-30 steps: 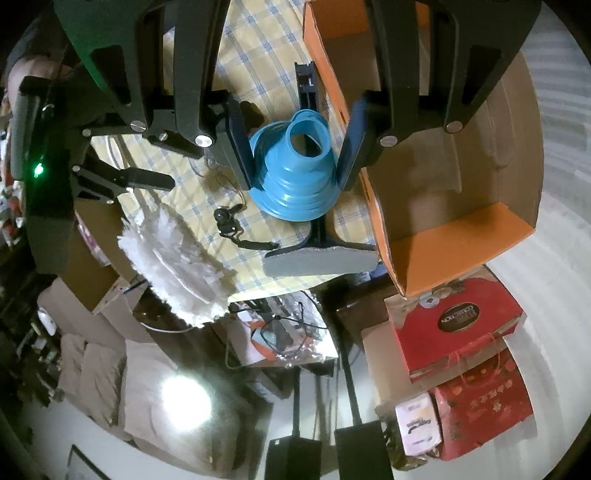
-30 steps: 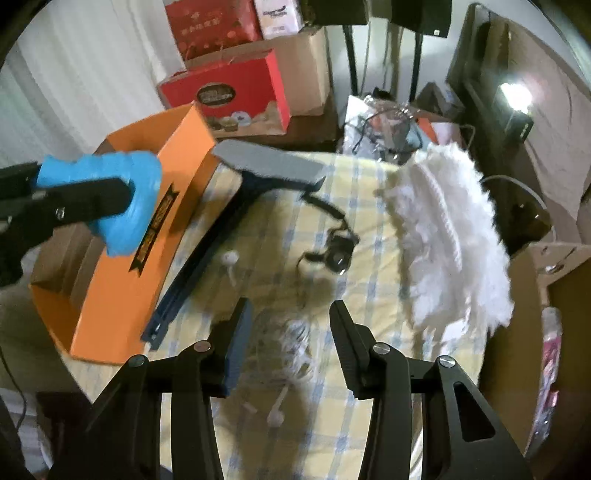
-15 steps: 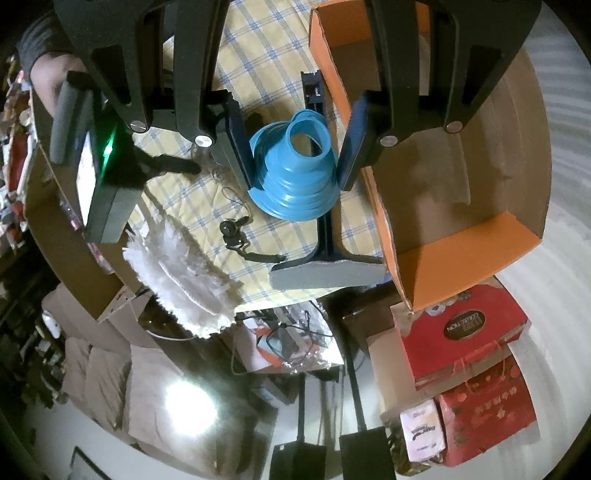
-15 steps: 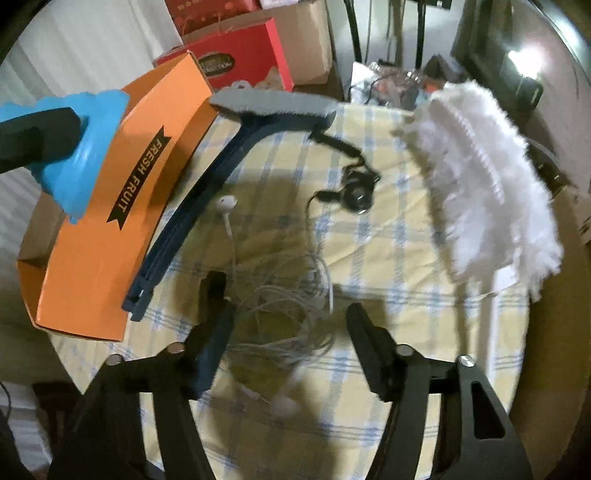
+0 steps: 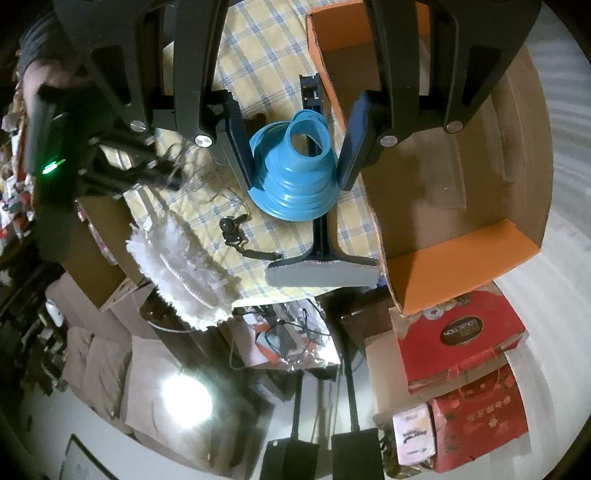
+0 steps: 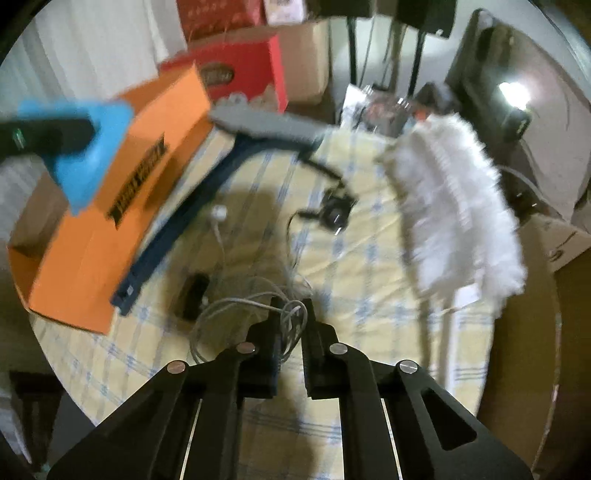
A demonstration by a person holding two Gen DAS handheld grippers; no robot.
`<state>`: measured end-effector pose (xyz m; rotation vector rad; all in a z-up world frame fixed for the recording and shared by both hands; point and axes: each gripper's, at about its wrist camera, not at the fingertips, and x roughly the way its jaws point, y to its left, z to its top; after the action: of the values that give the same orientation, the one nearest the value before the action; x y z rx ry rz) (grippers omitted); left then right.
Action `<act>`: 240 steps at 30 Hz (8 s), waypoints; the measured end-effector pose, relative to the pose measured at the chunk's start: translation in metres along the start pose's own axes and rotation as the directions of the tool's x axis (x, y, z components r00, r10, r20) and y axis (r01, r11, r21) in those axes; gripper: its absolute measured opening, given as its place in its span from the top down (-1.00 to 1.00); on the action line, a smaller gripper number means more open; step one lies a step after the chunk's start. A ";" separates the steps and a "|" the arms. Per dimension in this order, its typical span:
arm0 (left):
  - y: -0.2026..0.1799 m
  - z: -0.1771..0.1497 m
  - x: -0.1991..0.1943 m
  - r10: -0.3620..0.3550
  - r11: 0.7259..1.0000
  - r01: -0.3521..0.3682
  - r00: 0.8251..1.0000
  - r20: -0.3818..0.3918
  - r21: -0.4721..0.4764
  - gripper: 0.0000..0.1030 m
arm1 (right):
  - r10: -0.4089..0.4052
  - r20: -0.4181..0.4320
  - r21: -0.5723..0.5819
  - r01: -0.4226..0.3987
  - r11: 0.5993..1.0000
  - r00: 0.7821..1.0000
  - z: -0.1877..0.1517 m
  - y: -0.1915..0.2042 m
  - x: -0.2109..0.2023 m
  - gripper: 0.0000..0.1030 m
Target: Organize objects
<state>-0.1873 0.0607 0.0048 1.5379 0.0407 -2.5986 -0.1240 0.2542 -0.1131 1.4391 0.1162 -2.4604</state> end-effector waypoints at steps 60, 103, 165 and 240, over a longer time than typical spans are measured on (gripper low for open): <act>0.230 -0.094 -0.041 0.146 0.939 -0.159 0.987 -0.064 -0.306 0.16 | 0.334 0.203 -0.389 -0.237 0.890 0.920 0.157 0.277 -0.111 0.85; 0.253 -0.112 -0.077 0.128 0.950 -0.133 0.991 -0.036 -0.283 0.15 | 0.361 -0.176 -0.175 -0.390 0.904 0.916 0.135 0.306 0.082 0.33; 0.112 -0.068 -0.031 -0.055 0.994 0.057 0.998 0.020 -0.098 -0.90 | 0.052 0.140 0.009 -0.054 0.998 0.989 0.051 0.032 -0.074 -0.62; -0.065 -0.070 0.104 -0.033 0.988 0.046 0.995 -0.094 0.146 -0.18 | 0.029 0.079 0.188 -0.044 0.981 0.996 -0.023 -0.063 -0.046 -0.57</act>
<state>-0.1836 0.1220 -0.1224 1.7213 -0.1178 -2.6134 -0.1018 0.3284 -0.0899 1.4038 -0.1644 -2.5501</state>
